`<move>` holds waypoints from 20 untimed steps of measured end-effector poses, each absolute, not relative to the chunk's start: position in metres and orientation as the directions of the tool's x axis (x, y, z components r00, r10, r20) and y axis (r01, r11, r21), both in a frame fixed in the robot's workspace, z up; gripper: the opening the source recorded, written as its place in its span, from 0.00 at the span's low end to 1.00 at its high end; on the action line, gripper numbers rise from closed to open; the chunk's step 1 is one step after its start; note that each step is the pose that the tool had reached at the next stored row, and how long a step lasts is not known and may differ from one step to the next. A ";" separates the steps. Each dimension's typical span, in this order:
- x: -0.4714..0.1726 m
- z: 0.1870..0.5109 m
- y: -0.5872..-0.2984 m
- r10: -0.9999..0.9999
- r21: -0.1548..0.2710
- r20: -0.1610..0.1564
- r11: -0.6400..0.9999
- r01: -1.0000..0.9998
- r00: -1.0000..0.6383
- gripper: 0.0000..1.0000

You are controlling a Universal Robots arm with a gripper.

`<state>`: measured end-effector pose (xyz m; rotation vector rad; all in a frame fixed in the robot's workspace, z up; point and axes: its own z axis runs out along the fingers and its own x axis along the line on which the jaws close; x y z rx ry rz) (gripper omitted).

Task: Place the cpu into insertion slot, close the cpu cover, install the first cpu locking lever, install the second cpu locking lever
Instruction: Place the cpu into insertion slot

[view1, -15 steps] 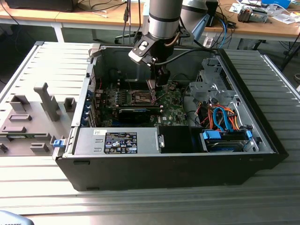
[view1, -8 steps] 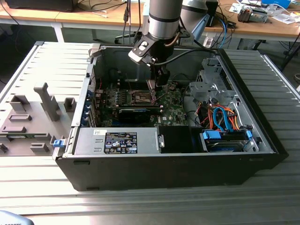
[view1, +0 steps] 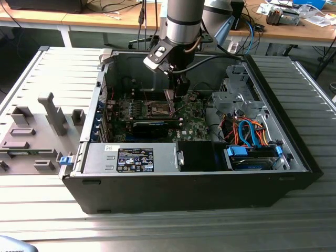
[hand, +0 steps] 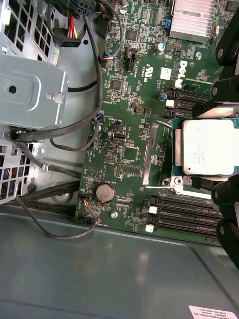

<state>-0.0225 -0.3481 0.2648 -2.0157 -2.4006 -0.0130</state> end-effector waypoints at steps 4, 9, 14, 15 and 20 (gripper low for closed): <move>-0.022 0.265 -0.348 0.986 0.002 0.011 0.168 0.986 -0.168 0.55; -0.022 0.264 -0.348 0.987 0.002 0.011 0.162 0.987 -0.162 0.55; -0.022 0.264 -0.348 0.988 0.002 0.011 0.154 0.988 -0.154 0.55; -0.022 0.264 -0.348 0.988 0.002 0.011 0.153 0.988 -0.153 0.55; -0.022 0.263 -0.348 0.989 0.002 0.011 0.146 0.989 -0.146 0.55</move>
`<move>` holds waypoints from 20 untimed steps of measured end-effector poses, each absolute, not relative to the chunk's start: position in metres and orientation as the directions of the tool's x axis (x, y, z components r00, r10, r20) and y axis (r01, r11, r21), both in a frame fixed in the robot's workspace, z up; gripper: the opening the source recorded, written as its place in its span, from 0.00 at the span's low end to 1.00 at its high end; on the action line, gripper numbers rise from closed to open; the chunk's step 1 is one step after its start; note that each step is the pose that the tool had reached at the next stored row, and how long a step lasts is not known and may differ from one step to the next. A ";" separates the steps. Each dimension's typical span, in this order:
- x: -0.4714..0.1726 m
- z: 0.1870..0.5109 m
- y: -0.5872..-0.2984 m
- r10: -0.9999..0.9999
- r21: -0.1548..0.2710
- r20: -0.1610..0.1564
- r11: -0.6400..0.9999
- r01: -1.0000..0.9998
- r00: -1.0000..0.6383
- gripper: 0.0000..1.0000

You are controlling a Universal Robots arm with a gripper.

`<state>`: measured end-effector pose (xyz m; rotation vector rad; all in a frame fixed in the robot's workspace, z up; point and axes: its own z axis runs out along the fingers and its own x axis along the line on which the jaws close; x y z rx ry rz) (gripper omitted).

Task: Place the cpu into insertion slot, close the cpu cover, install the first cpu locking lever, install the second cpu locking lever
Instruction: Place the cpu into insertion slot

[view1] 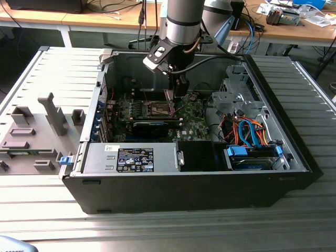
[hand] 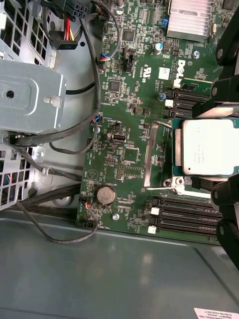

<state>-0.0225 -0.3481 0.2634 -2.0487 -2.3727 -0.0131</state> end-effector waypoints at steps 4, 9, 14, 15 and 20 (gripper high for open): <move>-0.022 0.263 -0.348 0.990 0.002 0.011 0.137 0.991 -0.137 0.55; -0.022 0.263 -0.348 0.992 0.002 0.011 0.123 0.992 -0.123 0.55; -0.022 0.262 -0.348 0.994 0.002 0.011 0.109 0.994 -0.109 0.55; -0.022 0.262 -0.348 0.994 0.002 0.011 0.107 0.994 -0.107 0.55; -0.022 0.262 -0.348 0.995 0.002 0.011 0.094 0.996 -0.094 0.55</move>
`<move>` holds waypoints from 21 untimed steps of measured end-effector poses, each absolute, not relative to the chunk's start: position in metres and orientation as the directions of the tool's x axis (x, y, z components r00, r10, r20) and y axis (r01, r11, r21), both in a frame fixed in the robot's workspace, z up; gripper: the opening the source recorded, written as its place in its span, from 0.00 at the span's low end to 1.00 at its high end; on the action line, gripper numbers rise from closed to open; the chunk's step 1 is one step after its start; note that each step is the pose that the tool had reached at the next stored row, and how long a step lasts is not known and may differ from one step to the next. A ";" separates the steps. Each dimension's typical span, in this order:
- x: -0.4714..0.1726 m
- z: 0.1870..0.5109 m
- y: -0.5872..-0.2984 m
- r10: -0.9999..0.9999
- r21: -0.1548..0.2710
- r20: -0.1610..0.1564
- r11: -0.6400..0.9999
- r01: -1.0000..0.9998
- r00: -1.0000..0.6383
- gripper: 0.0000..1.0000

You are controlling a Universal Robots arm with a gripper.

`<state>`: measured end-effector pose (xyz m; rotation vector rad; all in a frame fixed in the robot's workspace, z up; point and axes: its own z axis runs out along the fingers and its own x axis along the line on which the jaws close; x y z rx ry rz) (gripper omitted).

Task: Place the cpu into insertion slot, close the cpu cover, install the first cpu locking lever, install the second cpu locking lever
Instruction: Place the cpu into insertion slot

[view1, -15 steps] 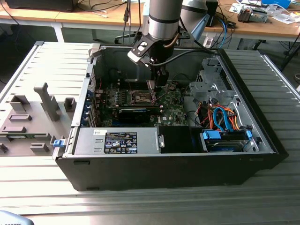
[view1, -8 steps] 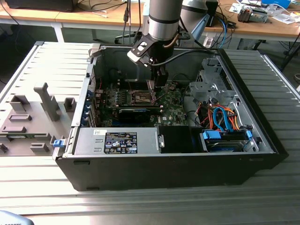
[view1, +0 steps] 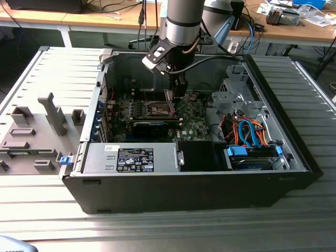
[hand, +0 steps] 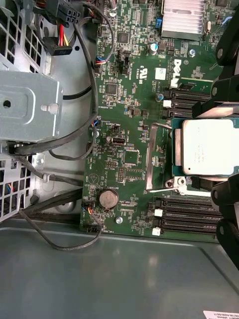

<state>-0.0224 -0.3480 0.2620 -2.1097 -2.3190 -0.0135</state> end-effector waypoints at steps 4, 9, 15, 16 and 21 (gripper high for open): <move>-0.022 0.262 -0.348 0.996 0.002 0.011 0.087 0.996 -0.087 0.55; -0.022 0.261 -0.348 0.997 0.002 0.011 0.076 0.997 -0.076 0.55; -0.022 0.260 -0.348 0.998 0.002 0.011 0.063 0.998 -0.063 0.55; -0.022 0.260 -0.348 0.998 0.002 0.011 0.061 0.998 -0.061 0.55; -0.022 0.260 -0.348 0.999 0.002 0.011 0.052 0.999 -0.052 0.55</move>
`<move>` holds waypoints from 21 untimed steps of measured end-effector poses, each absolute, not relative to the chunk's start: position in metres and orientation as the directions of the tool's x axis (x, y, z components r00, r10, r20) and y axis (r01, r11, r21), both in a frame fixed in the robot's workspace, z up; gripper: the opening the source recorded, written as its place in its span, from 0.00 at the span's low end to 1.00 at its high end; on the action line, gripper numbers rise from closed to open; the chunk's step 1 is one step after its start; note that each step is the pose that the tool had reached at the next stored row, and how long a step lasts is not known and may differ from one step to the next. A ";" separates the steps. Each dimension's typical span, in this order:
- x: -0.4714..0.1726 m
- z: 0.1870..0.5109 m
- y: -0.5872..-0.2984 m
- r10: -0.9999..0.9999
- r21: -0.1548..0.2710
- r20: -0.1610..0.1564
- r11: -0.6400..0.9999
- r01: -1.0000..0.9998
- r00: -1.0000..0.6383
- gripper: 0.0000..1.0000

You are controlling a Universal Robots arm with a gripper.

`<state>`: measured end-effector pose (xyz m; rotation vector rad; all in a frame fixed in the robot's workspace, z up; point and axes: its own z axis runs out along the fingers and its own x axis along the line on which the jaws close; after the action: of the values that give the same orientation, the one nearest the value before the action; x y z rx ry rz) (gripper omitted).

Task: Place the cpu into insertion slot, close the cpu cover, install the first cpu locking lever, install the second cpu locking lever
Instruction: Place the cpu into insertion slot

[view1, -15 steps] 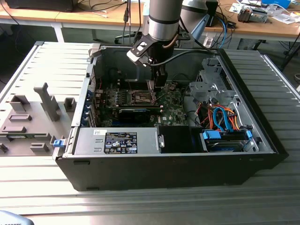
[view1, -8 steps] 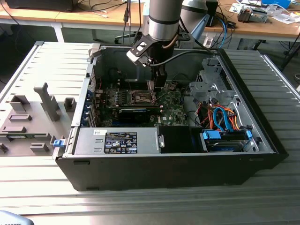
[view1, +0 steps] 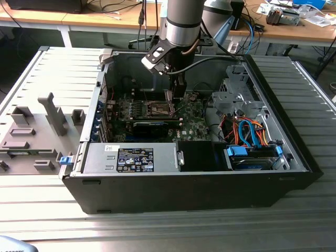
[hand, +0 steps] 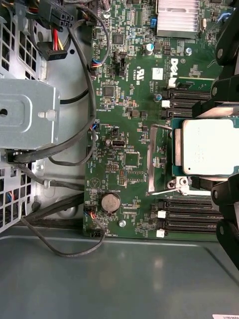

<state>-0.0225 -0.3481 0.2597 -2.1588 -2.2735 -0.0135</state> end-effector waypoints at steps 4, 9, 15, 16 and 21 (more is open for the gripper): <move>-0.022 0.259 -0.348 0.999 0.002 0.011 0.045 0.999 -0.045 0.55; -0.022 0.259 -0.348 0.999 0.002 0.011 0.036 0.999 -0.036 0.55; -0.022 0.258 -0.348 1.000 0.002 0.011 0.027 1.000 -0.027 0.55; -0.022 0.258 -0.348 1.000 0.002 0.011 0.026 1.000 -0.026 0.55; -0.022 0.256 -0.348 1.000 0.002 0.011 -0.015 1.000 0.015 0.55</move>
<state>-0.0225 -0.3480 0.2558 -2.2342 -2.1999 -0.0140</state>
